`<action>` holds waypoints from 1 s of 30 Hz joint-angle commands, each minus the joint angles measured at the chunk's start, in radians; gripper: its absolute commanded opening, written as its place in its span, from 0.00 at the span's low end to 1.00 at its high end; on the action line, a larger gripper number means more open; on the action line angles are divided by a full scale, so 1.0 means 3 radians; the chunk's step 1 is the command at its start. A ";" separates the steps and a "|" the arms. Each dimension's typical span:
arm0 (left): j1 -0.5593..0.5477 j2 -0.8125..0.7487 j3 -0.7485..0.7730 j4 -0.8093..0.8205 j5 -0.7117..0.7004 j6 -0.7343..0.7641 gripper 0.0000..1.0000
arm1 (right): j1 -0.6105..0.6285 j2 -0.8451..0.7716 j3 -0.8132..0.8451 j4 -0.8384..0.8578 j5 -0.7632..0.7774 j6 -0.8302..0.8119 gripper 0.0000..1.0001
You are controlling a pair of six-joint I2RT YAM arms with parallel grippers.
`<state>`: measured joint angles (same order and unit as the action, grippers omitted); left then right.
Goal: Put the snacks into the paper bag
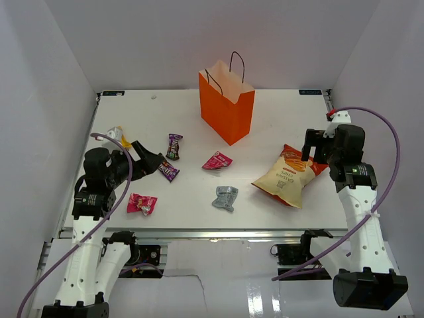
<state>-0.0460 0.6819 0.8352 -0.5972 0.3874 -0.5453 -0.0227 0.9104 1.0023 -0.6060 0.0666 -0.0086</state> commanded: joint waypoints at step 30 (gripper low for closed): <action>-0.0005 -0.0054 -0.0084 -0.0193 0.0048 -0.0197 0.98 | 0.2074 0.0851 -0.0048 -0.0128 0.0304 -0.1194 0.90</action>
<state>-0.0460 0.6769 0.7788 -0.6586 0.3920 -0.5983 0.5327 1.1645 0.9985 -0.7200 0.0017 -0.4240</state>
